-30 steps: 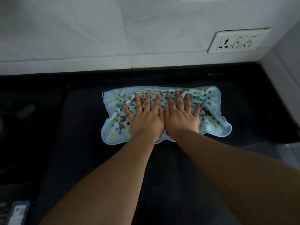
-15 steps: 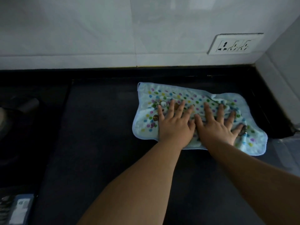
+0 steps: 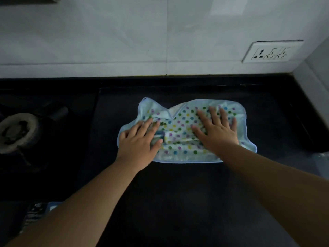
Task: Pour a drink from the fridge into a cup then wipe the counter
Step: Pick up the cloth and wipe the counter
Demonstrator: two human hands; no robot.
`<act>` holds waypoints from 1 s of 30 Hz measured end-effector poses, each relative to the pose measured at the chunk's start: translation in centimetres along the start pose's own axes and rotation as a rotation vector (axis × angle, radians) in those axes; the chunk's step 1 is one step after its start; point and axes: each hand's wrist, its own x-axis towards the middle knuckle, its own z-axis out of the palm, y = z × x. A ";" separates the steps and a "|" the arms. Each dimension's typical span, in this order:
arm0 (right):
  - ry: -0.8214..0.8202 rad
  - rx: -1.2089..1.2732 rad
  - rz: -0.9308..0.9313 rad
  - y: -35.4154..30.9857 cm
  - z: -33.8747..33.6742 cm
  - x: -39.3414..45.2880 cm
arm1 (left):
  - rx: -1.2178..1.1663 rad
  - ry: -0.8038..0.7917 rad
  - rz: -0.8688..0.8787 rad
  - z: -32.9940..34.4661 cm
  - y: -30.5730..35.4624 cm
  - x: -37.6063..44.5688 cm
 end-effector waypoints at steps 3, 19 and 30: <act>-0.003 0.027 0.077 1.0 0.8 -1.7 | -0.018 -0.039 -0.023 0.8 1.1 -0.9; 0.037 0.051 0.063 -0.7 1.5 -1.7 | -0.126 0.019 -0.077 -0.3 4.4 3.0; 0.029 0.052 0.079 -0.8 2.0 -2.6 | -0.069 -0.082 -0.155 0.2 3.2 7.1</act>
